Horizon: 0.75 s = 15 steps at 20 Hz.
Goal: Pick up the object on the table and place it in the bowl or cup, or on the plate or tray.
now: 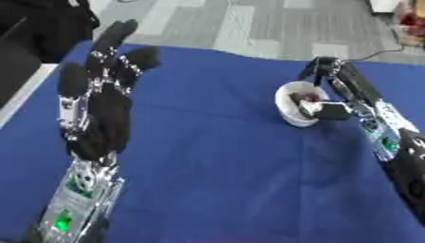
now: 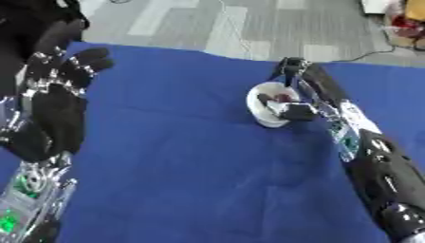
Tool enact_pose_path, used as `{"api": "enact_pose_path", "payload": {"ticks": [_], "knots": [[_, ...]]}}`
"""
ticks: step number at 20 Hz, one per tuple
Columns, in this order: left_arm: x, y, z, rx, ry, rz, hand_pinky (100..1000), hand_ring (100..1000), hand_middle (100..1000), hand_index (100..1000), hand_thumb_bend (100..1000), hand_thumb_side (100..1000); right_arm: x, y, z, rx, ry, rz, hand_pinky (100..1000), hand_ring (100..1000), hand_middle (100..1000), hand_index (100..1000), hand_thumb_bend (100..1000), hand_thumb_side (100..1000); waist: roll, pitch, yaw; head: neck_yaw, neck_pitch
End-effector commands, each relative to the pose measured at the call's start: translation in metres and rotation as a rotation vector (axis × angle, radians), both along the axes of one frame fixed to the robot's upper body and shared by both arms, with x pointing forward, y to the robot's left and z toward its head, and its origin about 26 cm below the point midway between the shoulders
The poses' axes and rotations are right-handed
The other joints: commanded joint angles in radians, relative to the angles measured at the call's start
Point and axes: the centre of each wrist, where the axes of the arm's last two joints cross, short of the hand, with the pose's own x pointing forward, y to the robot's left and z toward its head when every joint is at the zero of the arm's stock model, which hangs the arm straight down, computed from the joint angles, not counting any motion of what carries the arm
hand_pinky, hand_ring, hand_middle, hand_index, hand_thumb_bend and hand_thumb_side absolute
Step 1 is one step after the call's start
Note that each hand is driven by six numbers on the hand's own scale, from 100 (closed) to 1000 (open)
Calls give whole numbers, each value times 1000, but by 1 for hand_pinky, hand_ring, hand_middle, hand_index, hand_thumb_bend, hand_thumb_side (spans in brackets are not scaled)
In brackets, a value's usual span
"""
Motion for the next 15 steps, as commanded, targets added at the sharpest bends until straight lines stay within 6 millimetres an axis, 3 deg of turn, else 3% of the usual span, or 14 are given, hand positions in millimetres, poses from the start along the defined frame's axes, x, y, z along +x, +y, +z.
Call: {"api": "enact_pose_path", "payload": {"ticks": [1,9,15], "knots": [[-1,4,4,10,-16,12,741,754,875,919,274,969,-8,-6,27,48,-81,54,100,432,598,632,384,714,2,-33,-12,20,-4],[-1,16,-8,28,24,61,740,752,874,919,270,968,-60,-19,42,357,-94,158,100,403,570,604,332,746,12,-75,-84,56,18],[-2,23,-18,43,56,86,734,748,872,916,266,974,-117,-22,29,703,-79,138,107,397,584,616,300,742,25,-78,-115,81,19]]}}
